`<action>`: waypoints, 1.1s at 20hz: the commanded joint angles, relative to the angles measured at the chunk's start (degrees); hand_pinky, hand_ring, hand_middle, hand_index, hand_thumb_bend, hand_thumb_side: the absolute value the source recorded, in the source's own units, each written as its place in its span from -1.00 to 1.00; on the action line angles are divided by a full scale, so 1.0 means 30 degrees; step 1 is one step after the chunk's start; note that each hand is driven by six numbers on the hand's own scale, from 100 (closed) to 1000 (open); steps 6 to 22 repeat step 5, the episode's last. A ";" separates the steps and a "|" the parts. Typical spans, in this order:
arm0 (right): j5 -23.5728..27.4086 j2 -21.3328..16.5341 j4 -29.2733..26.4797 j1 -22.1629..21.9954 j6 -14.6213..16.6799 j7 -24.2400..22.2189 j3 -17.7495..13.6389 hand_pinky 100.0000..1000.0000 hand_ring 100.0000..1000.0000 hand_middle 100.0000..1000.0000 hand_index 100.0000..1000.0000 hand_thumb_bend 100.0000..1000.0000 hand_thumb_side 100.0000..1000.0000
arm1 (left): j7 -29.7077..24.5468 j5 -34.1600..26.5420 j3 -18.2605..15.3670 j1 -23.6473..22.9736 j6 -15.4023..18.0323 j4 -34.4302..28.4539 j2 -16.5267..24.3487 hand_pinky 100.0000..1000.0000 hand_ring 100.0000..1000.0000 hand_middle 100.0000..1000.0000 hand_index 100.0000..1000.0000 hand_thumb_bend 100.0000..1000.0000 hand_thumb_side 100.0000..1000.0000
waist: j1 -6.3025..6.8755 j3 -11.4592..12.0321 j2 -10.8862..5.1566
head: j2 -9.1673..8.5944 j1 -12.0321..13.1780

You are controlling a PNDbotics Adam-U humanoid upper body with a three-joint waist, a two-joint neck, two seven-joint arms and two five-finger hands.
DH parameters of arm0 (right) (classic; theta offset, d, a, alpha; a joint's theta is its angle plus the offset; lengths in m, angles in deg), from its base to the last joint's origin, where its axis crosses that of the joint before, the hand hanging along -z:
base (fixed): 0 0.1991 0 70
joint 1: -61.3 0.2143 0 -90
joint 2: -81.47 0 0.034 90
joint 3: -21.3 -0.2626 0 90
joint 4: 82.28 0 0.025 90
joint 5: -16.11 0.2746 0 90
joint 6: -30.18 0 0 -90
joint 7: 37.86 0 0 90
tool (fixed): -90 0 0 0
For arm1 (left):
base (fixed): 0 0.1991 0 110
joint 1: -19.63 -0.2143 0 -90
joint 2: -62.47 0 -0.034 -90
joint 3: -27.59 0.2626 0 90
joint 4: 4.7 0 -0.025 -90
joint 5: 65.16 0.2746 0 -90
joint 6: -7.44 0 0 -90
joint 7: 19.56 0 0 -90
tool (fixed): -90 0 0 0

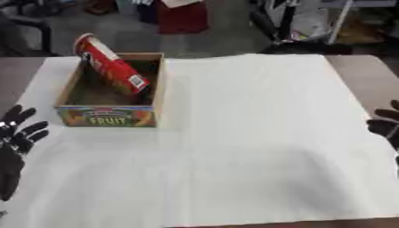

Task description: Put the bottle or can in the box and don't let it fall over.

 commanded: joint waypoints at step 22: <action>0.0484 0.0437 -0.0469 -0.0224 -0.0797 0.0291 0.0181 0.40 0.26 0.22 0.63 -1.00 0.68 | -0.0185 0.0223 0.0126 0.0111 0.0028 -0.0237 0.0266 0.69 0.55 0.75 0.97 -0.54 1.00 | 0.0060 0.0031 -0.0289 | 0.0193 -0.0026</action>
